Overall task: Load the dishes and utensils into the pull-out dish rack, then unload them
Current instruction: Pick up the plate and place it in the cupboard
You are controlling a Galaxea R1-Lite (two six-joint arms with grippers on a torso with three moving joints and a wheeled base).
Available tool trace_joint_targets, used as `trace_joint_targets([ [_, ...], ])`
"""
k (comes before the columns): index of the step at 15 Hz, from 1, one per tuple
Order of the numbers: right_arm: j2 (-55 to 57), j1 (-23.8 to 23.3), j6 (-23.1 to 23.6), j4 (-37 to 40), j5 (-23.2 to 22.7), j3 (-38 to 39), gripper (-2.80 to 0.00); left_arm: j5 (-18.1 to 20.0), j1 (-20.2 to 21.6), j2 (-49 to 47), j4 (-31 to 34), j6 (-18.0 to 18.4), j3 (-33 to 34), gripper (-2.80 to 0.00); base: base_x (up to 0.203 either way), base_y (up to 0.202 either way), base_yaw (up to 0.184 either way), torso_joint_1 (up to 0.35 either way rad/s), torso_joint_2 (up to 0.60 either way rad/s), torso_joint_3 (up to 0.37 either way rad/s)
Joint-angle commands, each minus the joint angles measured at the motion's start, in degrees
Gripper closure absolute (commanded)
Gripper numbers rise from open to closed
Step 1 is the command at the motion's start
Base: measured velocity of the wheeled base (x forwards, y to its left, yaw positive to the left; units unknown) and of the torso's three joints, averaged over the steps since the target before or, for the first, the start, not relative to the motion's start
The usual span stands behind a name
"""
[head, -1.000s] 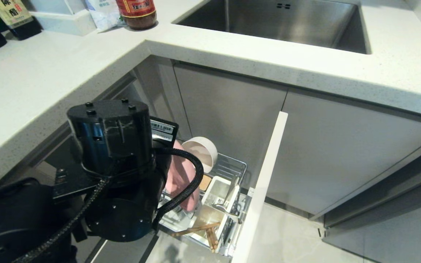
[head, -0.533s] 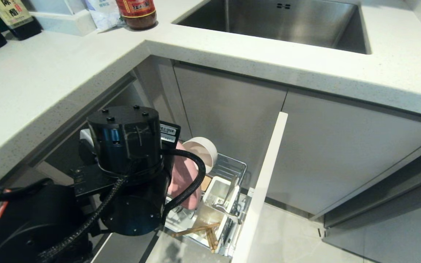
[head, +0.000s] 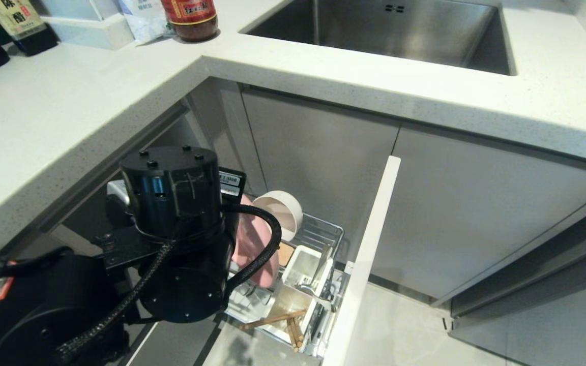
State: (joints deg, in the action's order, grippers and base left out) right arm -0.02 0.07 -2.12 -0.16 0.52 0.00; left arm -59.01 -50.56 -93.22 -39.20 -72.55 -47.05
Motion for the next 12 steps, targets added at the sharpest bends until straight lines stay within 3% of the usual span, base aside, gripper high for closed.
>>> trace_joint_targets([
  [1, 0.02, 0.01, 0.01, -0.02, 0.0, 0.0, 0.0, -0.62, 0.6, 0.74, -0.47, -0.47, -0.17, 0.0, 0.0, 0.0, 0.0, 0.0, 0.0, 0.0],
  [4, 0.02, 0.01, -0.02, -0.02, 0.0, 0.0, 0.0, -2.1, 2.25, 0.54, -0.33, -0.74, 0.64, 0.0, 0.0, 0.0, 0.0, 0.0, 0.0, 0.0],
  [12, 0.02, 0.01, -0.02, -0.02, 0.0, 0.0, 0.0, -1.12, 4.24, -2.05, 7.29, -6.47, 0.64, 0.0, 0.0, 0.0, 0.0, 0.0, 0.0, 0.0],
])
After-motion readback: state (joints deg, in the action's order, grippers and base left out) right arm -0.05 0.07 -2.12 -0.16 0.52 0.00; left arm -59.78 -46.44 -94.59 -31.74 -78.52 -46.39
